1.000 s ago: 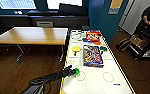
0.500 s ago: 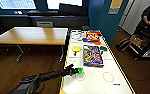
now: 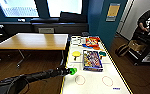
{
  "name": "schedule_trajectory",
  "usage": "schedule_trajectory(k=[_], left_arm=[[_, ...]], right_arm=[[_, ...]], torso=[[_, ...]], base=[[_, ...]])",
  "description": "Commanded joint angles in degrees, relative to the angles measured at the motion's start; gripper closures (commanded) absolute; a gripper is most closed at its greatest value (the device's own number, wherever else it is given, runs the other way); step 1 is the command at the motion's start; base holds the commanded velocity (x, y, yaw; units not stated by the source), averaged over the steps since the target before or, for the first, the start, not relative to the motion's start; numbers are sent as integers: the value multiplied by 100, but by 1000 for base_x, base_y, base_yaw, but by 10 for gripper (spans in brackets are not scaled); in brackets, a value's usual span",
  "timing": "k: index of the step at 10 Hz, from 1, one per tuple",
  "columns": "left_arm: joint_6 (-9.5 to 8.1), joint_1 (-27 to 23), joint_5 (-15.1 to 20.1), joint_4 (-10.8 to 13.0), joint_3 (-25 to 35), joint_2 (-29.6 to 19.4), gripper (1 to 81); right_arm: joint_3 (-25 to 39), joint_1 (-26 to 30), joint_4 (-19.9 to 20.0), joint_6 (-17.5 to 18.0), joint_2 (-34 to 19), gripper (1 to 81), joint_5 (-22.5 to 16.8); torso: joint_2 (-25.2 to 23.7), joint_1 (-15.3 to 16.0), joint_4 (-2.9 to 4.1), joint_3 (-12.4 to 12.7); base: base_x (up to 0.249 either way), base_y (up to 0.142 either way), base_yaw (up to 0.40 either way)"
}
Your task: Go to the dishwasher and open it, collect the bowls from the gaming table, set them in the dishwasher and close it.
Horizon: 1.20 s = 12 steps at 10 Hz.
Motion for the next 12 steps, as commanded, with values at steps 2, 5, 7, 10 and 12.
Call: schedule_trajectory(k=[2, 5, 7, 10, 12], left_arm=[[16, -508, 79, 172, 565, -401, 811], [7, -34, 96, 601, 547, -497, 811], [16, 230, 70, 664, 600, -682, 811], [-2, 292, -203, 664, 1609, -1323, 811], [7, 336, -255, 664, 2252, -1728, 811]], right_arm=[[169, 286, -60, -28, -144, 811, -306], [151, 269, -60, -28, -135, 811, -298], [169, 270, -51, -28, -135, 811, -289], [178, 243, -51, -28, -135, 811, -298], [169, 216, -51, -28, -126, 811, -262]], torso=[[0, 0, 0, 131], [-4, -9, 0, 284], [-4, -9, 0, 276], [-4, -9, 0, 276], [-4, -9, 0, 276]], base=[[0, 0, 0], [0, 0, 0], [0, 0, 0], [0, 0, 0], [0, 0, 0]])
